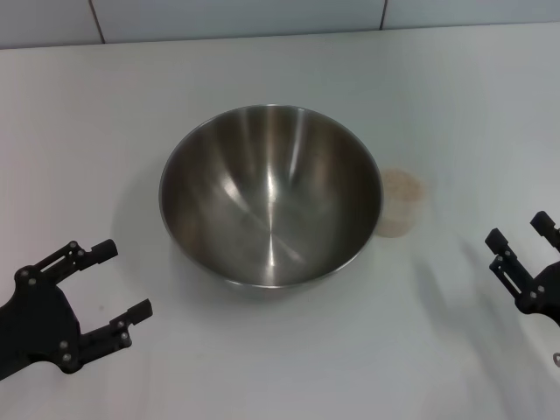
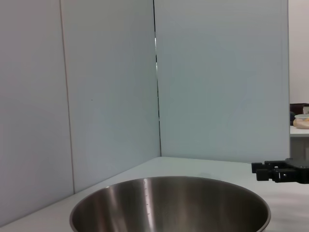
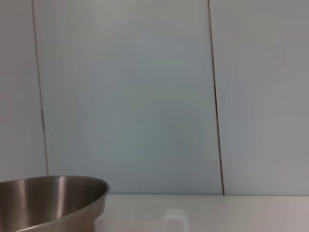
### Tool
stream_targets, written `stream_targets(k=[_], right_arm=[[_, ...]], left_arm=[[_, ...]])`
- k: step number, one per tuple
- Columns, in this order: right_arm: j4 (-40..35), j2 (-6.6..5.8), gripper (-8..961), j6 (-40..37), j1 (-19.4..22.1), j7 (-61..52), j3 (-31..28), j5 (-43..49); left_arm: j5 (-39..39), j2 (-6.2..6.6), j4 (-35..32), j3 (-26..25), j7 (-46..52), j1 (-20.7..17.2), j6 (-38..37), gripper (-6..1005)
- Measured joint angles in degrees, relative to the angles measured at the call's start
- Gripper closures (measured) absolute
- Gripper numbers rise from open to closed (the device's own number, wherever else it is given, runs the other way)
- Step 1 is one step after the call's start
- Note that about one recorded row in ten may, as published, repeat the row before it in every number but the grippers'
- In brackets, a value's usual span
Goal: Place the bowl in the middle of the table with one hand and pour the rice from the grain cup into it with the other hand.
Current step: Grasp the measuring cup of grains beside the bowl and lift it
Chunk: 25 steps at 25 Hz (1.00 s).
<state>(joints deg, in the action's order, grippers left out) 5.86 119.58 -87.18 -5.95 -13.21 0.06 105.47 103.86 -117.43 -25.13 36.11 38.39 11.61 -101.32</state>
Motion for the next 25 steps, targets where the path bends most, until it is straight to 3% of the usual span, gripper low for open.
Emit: stream_targets(k=[9, 25], right_arm=[[-0.19, -0.06, 286, 0.59, -0.61, 0.02, -0.09, -0.01], [-0.52, -0.22, 286, 9.32, -8.15, -0.4, -1.64, -0.01]], left_arm=[[-0.07, -0.06, 0.0, -0.27, 0.0, -0.02, -0.17, 194], [-0.07, -0.44, 0.42, -1.13, -0.59, 0.01, -0.28, 194]])
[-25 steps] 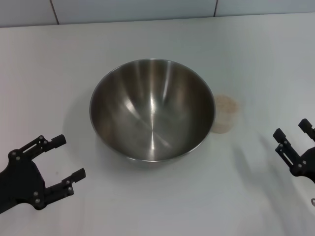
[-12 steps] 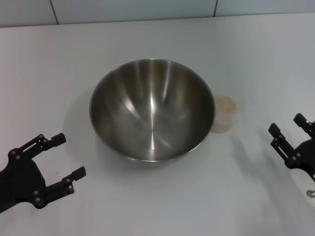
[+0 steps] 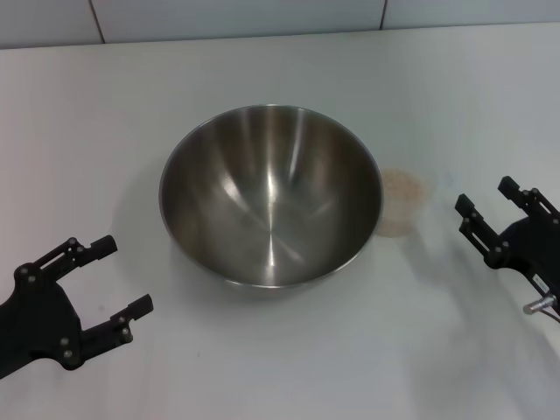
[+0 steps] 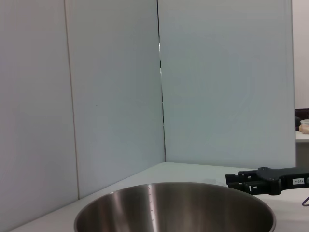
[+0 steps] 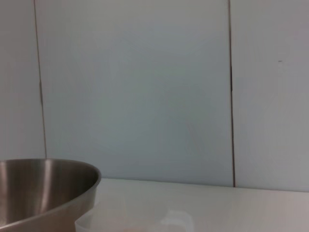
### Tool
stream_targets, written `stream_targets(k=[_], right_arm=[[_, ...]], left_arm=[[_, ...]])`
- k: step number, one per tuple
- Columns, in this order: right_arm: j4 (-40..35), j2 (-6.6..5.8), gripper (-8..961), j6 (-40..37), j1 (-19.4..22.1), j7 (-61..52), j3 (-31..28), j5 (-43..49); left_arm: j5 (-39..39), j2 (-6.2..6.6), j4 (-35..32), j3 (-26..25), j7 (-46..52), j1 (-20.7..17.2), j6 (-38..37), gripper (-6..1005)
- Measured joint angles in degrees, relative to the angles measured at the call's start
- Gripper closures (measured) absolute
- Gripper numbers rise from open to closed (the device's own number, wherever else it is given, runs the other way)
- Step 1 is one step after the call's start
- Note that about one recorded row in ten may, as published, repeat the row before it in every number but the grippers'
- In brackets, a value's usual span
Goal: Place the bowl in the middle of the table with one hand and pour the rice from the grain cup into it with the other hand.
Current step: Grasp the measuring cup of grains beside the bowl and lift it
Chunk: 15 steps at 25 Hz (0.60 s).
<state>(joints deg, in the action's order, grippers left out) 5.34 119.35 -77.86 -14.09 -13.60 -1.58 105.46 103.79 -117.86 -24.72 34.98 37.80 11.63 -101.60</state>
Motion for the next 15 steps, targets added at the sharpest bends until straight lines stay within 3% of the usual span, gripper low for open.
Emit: stream_targets(k=[15], right_arm=[[0.02, 0.0, 287, 4.39, -4.17, -0.08, -0.01, 0.0]], left_arm=[[-0.14, -0.08, 0.02, -0.66, -0.01, 0.31, 0.02, 193]])
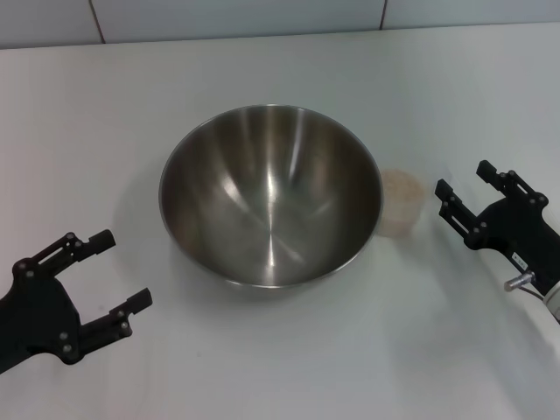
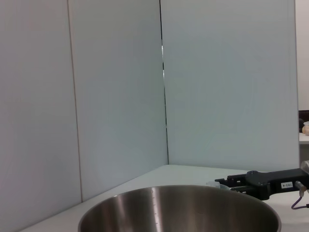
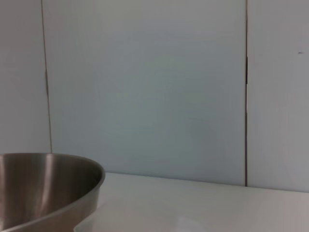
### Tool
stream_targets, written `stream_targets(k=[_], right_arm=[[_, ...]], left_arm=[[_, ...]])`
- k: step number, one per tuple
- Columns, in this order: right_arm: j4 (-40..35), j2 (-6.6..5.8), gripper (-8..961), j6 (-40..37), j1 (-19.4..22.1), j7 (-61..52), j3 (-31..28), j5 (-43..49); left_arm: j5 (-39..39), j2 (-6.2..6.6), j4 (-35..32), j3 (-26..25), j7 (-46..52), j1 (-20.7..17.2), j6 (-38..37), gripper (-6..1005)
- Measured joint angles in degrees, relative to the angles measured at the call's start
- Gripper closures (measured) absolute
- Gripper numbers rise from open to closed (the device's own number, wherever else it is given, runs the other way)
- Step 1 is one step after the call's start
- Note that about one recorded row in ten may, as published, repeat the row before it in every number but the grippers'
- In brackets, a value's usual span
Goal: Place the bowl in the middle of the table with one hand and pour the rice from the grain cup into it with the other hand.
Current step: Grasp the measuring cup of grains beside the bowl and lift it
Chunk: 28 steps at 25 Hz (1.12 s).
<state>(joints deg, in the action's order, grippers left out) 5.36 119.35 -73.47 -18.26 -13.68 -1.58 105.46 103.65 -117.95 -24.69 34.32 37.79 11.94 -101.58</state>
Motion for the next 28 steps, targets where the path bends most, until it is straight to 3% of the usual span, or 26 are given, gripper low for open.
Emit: stream_targets(k=[24, 28], right_arm=[[-0.09, 0.16, 286, 3.98, -3.62, 0.35, -2.25, 0.0], [0.01, 0.21, 330, 4.07, -3.77, 0.47, -2.51, 0.0]], left_arm=[[-0.76, -0.09, 0.09, -0.58, 0.0, -0.17, -0.98, 193], [-0.75, -0.09, 0.09, -0.57, 0.0, 0.04, -0.98, 193]])
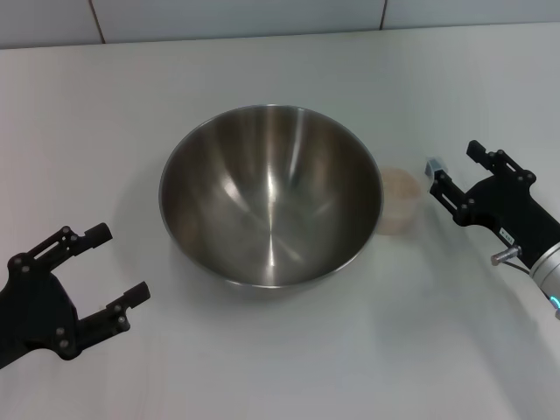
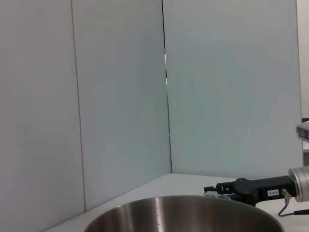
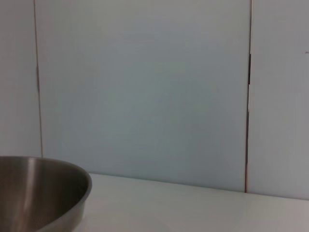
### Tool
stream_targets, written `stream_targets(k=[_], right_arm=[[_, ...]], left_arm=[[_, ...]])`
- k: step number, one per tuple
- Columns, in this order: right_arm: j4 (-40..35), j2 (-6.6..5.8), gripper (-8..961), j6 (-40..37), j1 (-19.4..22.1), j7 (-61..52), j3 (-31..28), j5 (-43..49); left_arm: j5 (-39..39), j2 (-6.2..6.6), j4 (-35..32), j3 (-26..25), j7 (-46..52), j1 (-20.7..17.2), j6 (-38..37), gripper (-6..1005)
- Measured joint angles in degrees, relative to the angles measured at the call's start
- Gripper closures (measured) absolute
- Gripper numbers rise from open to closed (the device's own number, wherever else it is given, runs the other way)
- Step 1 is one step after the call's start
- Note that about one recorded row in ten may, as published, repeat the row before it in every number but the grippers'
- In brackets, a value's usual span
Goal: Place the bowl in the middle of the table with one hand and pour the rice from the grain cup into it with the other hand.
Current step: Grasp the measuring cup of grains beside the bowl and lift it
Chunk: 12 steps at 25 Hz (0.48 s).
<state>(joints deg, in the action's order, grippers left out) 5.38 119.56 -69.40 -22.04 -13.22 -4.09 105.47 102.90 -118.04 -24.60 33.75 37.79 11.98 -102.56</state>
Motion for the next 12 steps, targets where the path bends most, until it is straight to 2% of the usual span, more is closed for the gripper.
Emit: stream_targets(k=[7, 12], right_arm=[[0.37, 0.06, 408, 0.01, -0.55, 0.03, -0.29, 0.0], [0.42, 0.06, 608, 0.0, -0.75, 0.1, -0.31, 0.0]], left_arm=[[-0.07, 0.0, 0.69, 0.0, 0.0, 0.13, 0.01, 193], [-0.13, 0.0, 0.7, -0.45, 0.0, 0.15, 0.01, 193]])
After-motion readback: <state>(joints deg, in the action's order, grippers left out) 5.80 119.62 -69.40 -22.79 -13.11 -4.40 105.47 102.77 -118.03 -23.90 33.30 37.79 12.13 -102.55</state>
